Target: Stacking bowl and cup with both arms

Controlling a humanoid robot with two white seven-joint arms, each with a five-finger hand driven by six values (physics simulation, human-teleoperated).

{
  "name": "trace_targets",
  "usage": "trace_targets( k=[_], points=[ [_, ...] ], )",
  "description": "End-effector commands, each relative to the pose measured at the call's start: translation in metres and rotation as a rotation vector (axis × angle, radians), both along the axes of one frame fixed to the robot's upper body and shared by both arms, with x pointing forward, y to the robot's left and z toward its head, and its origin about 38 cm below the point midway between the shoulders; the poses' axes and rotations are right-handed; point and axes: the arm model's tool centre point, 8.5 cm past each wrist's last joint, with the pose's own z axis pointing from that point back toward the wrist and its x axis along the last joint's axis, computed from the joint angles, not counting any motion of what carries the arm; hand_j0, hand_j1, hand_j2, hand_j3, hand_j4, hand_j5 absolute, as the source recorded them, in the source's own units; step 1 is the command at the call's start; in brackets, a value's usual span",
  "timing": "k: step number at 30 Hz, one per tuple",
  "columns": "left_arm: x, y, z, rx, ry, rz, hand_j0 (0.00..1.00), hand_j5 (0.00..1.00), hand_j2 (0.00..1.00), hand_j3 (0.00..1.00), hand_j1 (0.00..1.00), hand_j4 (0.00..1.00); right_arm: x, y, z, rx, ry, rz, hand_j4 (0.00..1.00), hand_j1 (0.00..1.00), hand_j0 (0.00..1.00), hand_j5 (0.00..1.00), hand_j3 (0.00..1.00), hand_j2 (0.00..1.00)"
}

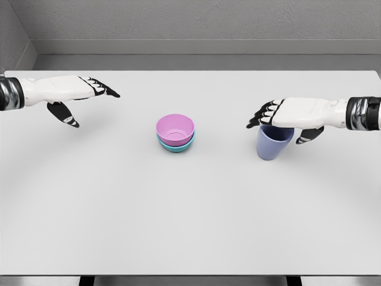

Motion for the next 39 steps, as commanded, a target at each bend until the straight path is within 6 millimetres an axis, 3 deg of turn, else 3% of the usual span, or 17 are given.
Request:
trace_targets(
  k=[1, 13, 20, 25, 33, 39],
  points=[
    [0.0002, 0.0, 0.0005, -0.006, 0.001, 0.003, 1.0, 1.0, 1.0, 1.0, 1.0, 1.0, -0.001, 0.0011, -0.002, 0.001, 0.008, 0.002, 1.0, 1.0, 1.0, 1.0, 1.0, 1.0],
    [0.0001, 0.0004, 0.0013, -0.006, -0.001, 0.003, 1.0, 1.0, 1.0, 1.0, 1.0, 1.0, -0.0024, 0.0024, -0.0064, -0.006, 0.019, 0.008, 1.0, 1.0, 1.0, 1.0, 1.0, 1.0],
    [0.0001, 0.0004, 0.0013, -0.006, -0.001, 0.003, 1.0, 1.0, 1.0, 1.0, 1.0, 1.0, -0.0023, 0.0014, -0.0064, -0.007, 0.019, 0.005, 0.84, 0.84, 0.84, 0.84, 0.84, 0.84],
    [0.0001, 0.0004, 0.0013, -0.006, -0.001, 0.003, 1.0, 1.0, 1.0, 1.0, 1.0, 1.0, -0.0023, 0.0014, -0.0064, -0.007, 0.019, 0.005, 0.84, 0.84, 0.84, 0.84, 0.84, 0.84],
    [0.0001, 0.0004, 0.0013, -0.006, -0.001, 0.003, 1.0, 1.0, 1.0, 1.0, 1.0, 1.0, -0.0021, 0.0013, -0.0059, -0.006, 0.018, 0.005, 0.71, 0.71, 0.71, 0.71, 0.71, 0.71],
    [0.0, 0.0003, 0.0008, -0.005, 0.0, 0.002, 1.0, 1.0, 1.0, 1.0, 1.0, 1.0, -0.002, 0.0026, -0.0062, -0.004, 0.018, 0.007, 0.69, 0.69, 0.69, 0.69, 0.69, 0.69]
  ],
)
